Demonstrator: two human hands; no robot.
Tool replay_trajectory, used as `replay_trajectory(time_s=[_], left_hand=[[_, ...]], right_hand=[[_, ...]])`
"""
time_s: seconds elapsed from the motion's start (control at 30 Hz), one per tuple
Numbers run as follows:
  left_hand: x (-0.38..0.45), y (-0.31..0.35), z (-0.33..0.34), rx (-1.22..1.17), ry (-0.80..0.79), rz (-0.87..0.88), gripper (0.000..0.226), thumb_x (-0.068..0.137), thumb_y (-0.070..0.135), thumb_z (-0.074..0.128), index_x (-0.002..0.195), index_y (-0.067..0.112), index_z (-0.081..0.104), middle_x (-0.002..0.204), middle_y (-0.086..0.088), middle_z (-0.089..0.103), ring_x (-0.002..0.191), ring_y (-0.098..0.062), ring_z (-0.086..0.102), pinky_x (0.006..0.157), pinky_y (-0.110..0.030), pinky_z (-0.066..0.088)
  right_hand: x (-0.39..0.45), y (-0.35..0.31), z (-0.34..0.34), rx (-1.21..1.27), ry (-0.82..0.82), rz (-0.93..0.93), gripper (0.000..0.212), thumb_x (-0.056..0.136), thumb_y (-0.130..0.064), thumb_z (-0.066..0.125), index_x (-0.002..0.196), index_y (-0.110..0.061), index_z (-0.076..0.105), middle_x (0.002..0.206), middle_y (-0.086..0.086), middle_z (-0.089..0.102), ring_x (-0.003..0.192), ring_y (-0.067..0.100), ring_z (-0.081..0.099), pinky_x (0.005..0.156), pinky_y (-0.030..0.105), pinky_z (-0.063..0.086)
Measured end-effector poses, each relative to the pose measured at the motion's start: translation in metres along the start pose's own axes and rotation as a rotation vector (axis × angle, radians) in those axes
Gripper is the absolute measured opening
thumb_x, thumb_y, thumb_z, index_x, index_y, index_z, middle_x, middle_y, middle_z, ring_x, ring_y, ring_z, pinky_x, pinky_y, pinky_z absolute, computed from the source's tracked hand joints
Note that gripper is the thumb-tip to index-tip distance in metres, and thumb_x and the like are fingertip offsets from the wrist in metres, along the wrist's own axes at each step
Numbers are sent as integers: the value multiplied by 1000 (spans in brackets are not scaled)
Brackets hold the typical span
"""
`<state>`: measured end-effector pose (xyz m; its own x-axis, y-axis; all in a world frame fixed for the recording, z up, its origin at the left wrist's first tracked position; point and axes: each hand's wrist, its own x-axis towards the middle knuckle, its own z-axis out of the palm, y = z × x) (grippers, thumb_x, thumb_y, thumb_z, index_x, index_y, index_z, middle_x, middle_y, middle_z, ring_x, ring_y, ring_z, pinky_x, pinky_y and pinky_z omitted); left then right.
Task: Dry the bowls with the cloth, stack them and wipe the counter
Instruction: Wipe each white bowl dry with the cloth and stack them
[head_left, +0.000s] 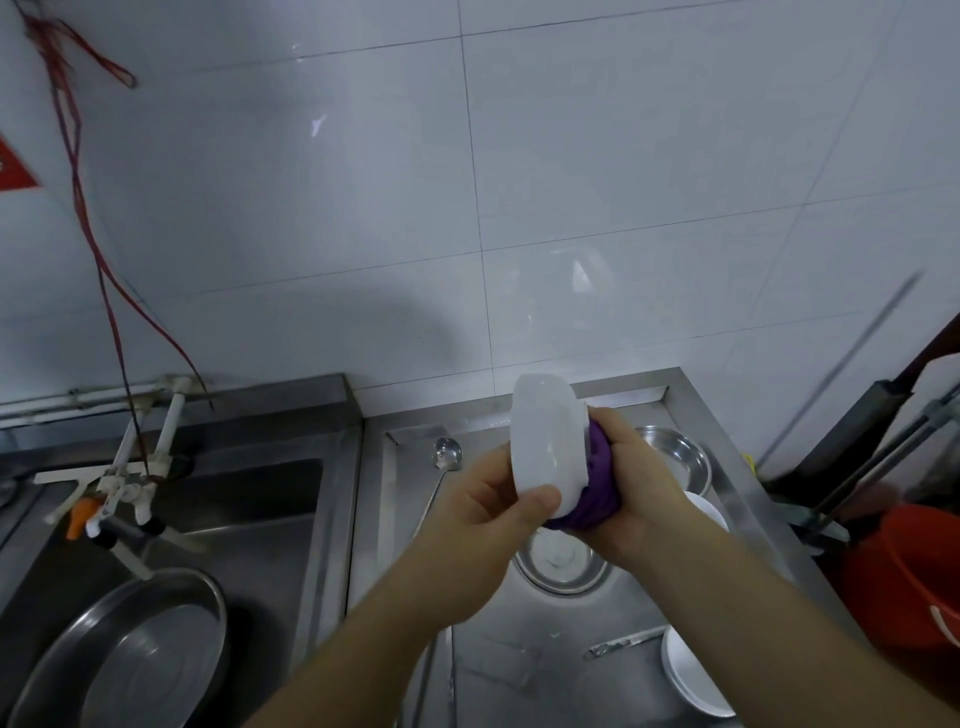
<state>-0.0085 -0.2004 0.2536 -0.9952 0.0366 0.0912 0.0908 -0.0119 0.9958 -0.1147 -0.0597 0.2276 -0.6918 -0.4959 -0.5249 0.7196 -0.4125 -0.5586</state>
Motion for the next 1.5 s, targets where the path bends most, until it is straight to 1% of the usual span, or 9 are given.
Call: replay_trajectory(time_s=[0.2, 0.5, 0.63, 0.77, 0.93, 1.13, 1.23, 1.4, 1.5], left_hand=[[12, 12, -24, -347, 133, -237, 29, 85, 40, 77, 112, 34, 81, 122, -8, 77, 113, -32, 75, 83, -38, 64], [9, -5, -7, -242, 177, -129, 26, 96, 37, 65, 117, 44, 77, 128, 2, 75, 123, -22, 69, 92, -32, 61], [12, -11, 7, -128, 282, -83, 27, 100, 37, 57, 115, 52, 74, 122, 6, 76, 120, -20, 71, 94, -33, 61], [14, -14, 8, -264, 310, -155, 28, 108, 23, 54, 123, 37, 74, 124, 0, 77, 118, -21, 72, 90, -29, 62], [10, -10, 2, -365, 216, -241, 38, 109, 16, 50, 107, 34, 82, 118, -4, 79, 111, -23, 76, 85, -30, 63], [2, -15, 2, -187, 97, -231, 33, 109, 18, 52, 111, 38, 79, 118, 1, 79, 111, -21, 75, 88, -29, 62], [-3, -21, -2, 201, 26, -155, 26, 105, 36, 52, 123, 46, 69, 117, 15, 75, 110, -8, 71, 94, -32, 60], [-11, -36, -6, 724, -16, -108, 15, 110, 41, 46, 96, 38, 51, 78, 6, 60, 67, -1, 56, 58, -21, 49], [-15, -40, -14, 842, -45, -74, 16, 111, 39, 45, 100, 50, 46, 80, 16, 59, 71, 4, 58, 60, -8, 44]], right_hand=[[-1, -7, 9, -142, 92, -52, 57, 86, -40, 76, 131, -6, 70, 128, 18, 72, 114, 42, 70, 102, 63, 50], [-13, 13, 20, -46, 169, -7, 39, 95, -38, 62, 118, -9, 72, 103, 15, 80, 81, 34, 77, 85, 53, 60], [-21, 29, 34, -173, 249, -254, 24, 99, -42, 65, 111, -22, 73, 104, 5, 80, 99, 28, 77, 88, 51, 64], [-25, 43, 34, -430, 313, -570, 35, 101, -45, 63, 135, -44, 56, 114, -21, 68, 102, 5, 70, 81, 32, 63], [-21, 33, 6, -882, 152, -815, 45, 103, -41, 61, 147, -38, 51, 133, -20, 62, 119, 0, 62, 97, 24, 55], [-13, 22, -8, -691, 201, -691, 21, 103, -38, 61, 112, -56, 65, 104, -23, 74, 95, 4, 72, 76, 27, 62], [-9, 23, -2, -357, 285, -414, 12, 101, -39, 64, 106, -36, 73, 99, 0, 81, 86, 22, 79, 69, 42, 66], [-7, 33, 6, -256, 316, -212, 22, 99, -37, 67, 106, -17, 73, 85, 8, 81, 83, 32, 79, 73, 52, 66], [-5, 42, 2, -321, 333, -331, 9, 101, -38, 66, 101, -29, 69, 84, 3, 77, 73, 25, 76, 48, 37, 60]])
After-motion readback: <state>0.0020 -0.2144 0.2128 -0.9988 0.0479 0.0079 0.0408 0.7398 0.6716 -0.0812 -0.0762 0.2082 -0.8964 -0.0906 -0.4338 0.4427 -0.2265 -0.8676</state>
